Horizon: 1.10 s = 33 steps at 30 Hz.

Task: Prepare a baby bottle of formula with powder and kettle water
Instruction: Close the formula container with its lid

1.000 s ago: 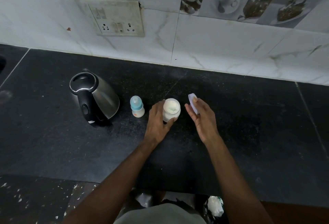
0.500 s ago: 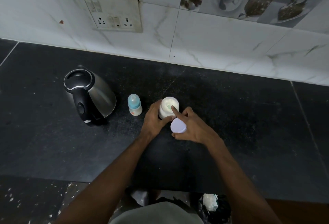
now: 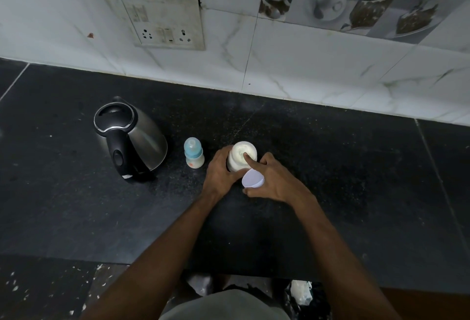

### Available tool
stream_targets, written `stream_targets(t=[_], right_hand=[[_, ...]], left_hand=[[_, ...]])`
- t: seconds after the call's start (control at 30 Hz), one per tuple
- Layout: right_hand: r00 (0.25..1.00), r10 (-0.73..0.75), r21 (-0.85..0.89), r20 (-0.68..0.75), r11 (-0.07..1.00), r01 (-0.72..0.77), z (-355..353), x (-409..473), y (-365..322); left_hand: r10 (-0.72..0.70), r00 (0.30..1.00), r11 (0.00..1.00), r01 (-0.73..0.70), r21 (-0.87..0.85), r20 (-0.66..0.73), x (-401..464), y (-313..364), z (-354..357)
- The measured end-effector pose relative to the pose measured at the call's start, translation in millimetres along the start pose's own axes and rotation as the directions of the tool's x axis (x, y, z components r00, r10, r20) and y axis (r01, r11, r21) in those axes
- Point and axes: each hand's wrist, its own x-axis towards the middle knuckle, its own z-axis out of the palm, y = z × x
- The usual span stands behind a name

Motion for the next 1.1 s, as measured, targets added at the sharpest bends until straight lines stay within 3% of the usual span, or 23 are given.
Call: stream_targets(t=[0.2, 0.3, 0.53, 1.1], right_hand=[[0.989, 0.058, 0.300, -0.134, 0.954, -0.016, -43, -16, -6], [0.975, 0.051, 0.350, -0.217, 0.936, 0.029, -61, -7, -9], [0.999, -0.036, 0.090, -0.035, 0.995, 0.039, -44, 33, -20], [0.993, -0.007, -0.097, 0.118, 0.995, 0.019, -41, 67, -30]], left_hand=[[0.020, 0.999, 0.998, -0.023, 0.061, 0.040, 6, 2, -4], [-0.014, 0.996, 0.999, 0.011, 0.037, 0.083, 10, 1, -2], [-0.072, 0.990, 0.992, 0.084, -0.094, 0.125, 12, -6, 0], [-0.119, 0.984, 0.985, 0.133, -0.108, 0.129, 17, -8, 0]])
